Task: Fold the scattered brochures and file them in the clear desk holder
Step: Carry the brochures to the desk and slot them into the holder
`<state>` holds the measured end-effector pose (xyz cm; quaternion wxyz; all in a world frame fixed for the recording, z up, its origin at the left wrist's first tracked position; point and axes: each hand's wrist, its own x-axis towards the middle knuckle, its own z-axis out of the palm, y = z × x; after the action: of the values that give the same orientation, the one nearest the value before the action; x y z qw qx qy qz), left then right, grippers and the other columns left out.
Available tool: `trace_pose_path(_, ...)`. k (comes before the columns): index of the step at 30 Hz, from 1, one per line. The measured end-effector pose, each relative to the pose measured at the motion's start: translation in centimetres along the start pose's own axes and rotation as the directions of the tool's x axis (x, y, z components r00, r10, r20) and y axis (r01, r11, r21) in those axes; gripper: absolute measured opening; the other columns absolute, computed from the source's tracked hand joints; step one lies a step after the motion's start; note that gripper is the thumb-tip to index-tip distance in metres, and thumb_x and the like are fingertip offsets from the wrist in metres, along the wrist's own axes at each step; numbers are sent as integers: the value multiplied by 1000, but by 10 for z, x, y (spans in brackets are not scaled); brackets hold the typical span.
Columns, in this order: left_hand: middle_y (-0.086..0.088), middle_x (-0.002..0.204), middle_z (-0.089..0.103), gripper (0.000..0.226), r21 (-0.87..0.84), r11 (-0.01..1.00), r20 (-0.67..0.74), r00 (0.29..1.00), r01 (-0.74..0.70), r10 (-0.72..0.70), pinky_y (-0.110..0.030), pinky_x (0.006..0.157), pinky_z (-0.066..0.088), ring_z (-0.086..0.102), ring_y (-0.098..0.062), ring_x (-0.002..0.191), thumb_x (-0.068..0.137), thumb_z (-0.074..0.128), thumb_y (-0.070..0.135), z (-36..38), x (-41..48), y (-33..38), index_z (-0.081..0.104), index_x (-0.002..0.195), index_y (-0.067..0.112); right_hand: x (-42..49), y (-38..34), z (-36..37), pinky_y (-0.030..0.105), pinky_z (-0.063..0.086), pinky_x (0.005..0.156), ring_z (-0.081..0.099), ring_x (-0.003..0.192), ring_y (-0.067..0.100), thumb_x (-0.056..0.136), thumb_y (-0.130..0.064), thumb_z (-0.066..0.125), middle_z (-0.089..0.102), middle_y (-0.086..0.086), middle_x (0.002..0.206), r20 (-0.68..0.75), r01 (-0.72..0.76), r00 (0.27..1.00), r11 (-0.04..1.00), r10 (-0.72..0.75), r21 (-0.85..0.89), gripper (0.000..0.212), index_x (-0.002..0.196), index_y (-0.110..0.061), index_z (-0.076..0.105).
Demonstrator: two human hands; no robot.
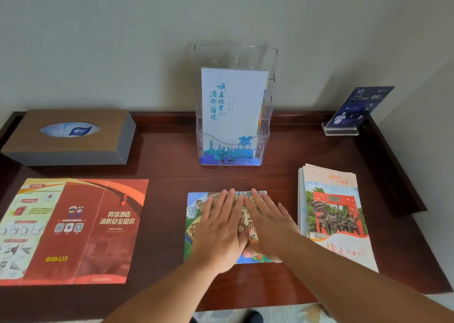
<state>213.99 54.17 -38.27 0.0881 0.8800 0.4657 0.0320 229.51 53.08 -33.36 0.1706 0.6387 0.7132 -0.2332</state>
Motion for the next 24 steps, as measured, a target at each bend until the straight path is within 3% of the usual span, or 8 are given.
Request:
trace_pose_path(6, -12, 162, 6, 89, 113, 990, 73, 993, 81, -90, -42, 122, 4, 0, -25, 150, 93, 8, 72, -14, -10, -32, 14, 154, 8, -6, 11, -15, 46, 2, 120, -25, 146, 19, 63, -54, 84, -36, -1, 156, 79, 74, 995, 994, -68, -81, 144, 150, -23, -26)
trace_pose_path(12, -17, 160, -12, 97, 167, 973, 136, 974, 159, -183, -45, 121, -4, -13, -30, 148, 85, -9, 75, -25, -12, -46, -7, 151, 3, -6, 14, -13, 46, 1, 120, -22, 148, 20, 61, -57, 84, -32, 0, 158, 32, 94, 995, 991, -91, -93, 144, 151, -24, -24)
trace_pose_path(14, -17, 160, -12, 99, 85, 987, 146, 979, 134, -145, -45, 121, -5, -13, -30, 148, 85, 0, 77, -19, -5, -22, -4, 153, 4, -5, 16, -11, 47, -1, 120, -23, 147, 20, 61, -59, 83, -32, 0, 158, 25, 91, 996, 990, -89, -111, 144, 151, -24, -24)
trace_pose_path(17, -16, 162, 3, 95, 26, 999, 113, 993, 18, -21, -48, 121, 1, -3, -29, 150, 89, 16, 73, -7, 0, 14, 11, 154, 4, -4, 18, -9, 47, -2, 119, -24, 147, 19, 61, -60, 82, -32, -3, 158, 11, 92, 996, 990, -91, -109, 143, 151, -26, -23)
trace_pose_path(21, -11, 163, 4, 90, 67, 998, 74, 997, -2, -3, -46, 122, 6, -3, -24, 150, 92, 13, 73, -6, -14, -7, 11, 155, 9, -4, 21, -9, 50, 1, 119, -23, 147, 20, 59, -64, 81, -33, -5, 158, 24, 92, 996, 990, -90, -111, 144, 149, -31, -26)
trace_pose_path(24, -10, 162, -3, 93, 108, 993, 93, 993, 56, -66, -46, 122, 4, -8, -24, 150, 90, 10, 76, -11, -33, -33, 4, 155, 9, -3, 22, -11, 50, 0, 119, -22, 148, 24, 57, -63, 83, -34, -3, 157, 36, 93, 995, 989, -90, -115, 147, 149, -31, -28)
